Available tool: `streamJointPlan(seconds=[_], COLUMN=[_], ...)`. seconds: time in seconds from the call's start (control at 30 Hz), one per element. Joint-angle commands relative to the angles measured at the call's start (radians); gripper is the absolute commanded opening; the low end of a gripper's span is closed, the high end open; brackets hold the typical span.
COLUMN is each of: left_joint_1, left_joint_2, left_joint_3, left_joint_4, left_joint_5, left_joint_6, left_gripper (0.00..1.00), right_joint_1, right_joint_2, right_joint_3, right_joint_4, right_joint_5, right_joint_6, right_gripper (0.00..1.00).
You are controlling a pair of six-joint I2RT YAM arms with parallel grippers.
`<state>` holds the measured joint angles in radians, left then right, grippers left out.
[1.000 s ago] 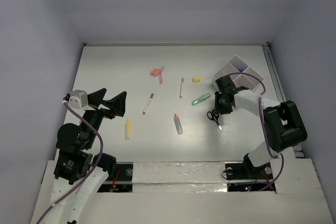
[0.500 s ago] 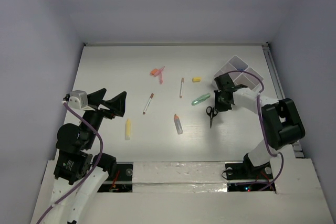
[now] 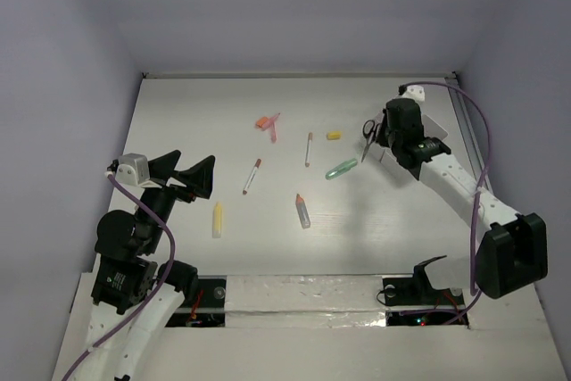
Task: Sort the stationery into containers
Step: Place the scissors in the storage box.
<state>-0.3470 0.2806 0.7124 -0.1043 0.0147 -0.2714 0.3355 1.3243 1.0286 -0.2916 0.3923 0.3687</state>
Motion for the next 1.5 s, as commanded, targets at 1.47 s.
streamJointPlan(seconds=[1.47], left_joint_1=[-0.004], left_joint_2=[0.037], left_joint_3=[-0.001], left_joint_4=[0.037], left_joint_5=[0.01], left_joint_6=[0.005], left_gripper=[0.91], right_joint_1=[-0.09], right_joint_2=[0.354], right_joint_3=[-0.073], right_joint_4=[0.982], right_joint_5=[0.457], right_joint_6=[-0.449], right_gripper=[0.0])
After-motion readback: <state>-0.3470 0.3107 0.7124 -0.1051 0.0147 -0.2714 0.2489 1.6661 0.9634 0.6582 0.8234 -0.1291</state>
